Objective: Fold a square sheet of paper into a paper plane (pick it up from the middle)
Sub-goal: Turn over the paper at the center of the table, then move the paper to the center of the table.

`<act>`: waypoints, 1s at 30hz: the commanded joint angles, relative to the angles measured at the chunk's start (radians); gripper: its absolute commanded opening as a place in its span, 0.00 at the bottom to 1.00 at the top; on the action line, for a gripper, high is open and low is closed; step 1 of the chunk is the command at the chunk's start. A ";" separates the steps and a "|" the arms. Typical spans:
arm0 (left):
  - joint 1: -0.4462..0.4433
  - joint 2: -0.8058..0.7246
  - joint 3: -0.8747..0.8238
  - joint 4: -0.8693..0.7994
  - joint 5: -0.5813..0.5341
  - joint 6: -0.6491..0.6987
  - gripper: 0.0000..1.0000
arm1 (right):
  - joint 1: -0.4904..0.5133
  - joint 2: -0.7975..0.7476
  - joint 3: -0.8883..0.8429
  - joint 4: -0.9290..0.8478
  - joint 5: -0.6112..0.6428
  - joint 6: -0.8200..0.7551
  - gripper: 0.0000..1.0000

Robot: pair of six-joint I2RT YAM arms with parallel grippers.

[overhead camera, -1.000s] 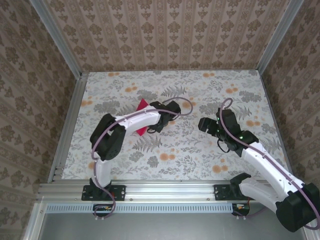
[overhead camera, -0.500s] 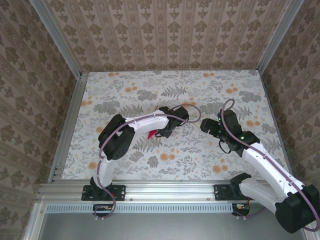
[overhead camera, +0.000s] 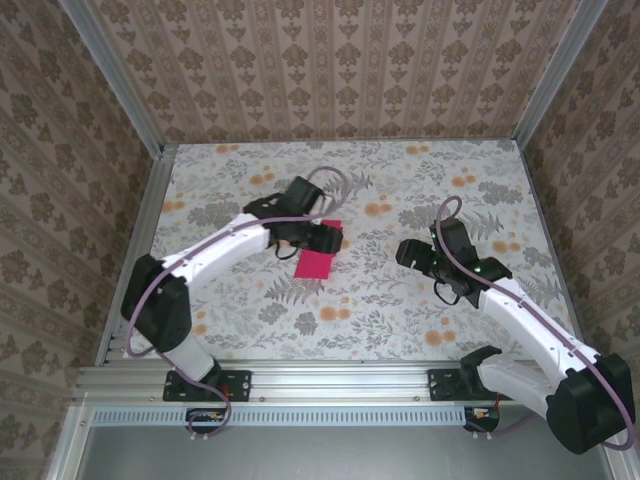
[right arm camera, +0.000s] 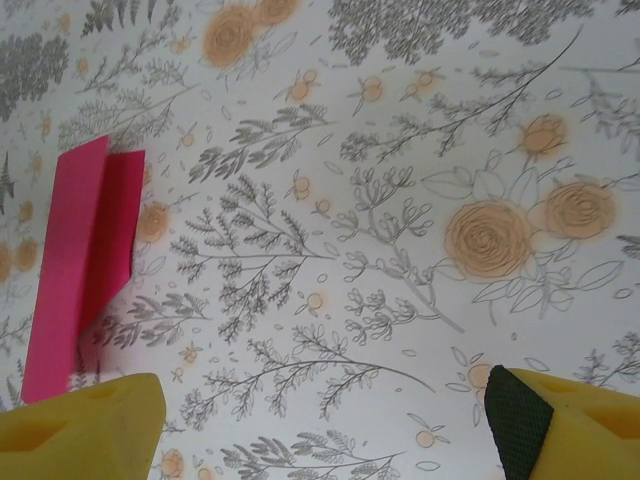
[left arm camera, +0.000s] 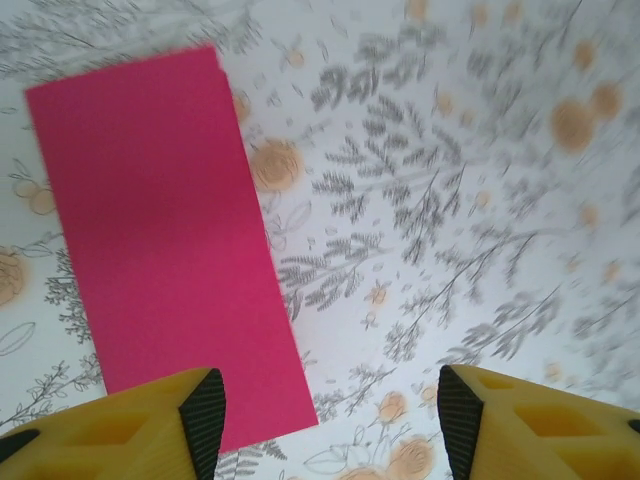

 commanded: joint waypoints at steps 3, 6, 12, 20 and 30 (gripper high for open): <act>0.142 -0.022 -0.134 0.127 0.191 -0.095 0.56 | 0.048 0.060 0.013 0.106 -0.092 0.023 0.86; 0.206 0.014 -0.175 0.172 0.214 -0.113 0.45 | 0.094 0.116 0.027 0.142 -0.101 0.044 0.86; 0.240 0.123 -0.187 0.251 0.275 -0.138 0.31 | 0.200 0.245 0.053 0.254 -0.154 0.124 0.86; 0.240 0.238 -0.114 0.265 0.296 -0.138 0.26 | 0.292 0.405 0.111 0.336 -0.188 0.192 0.85; 0.268 0.334 -0.114 0.303 0.285 -0.193 0.26 | 0.355 0.565 0.175 0.401 -0.251 0.294 0.75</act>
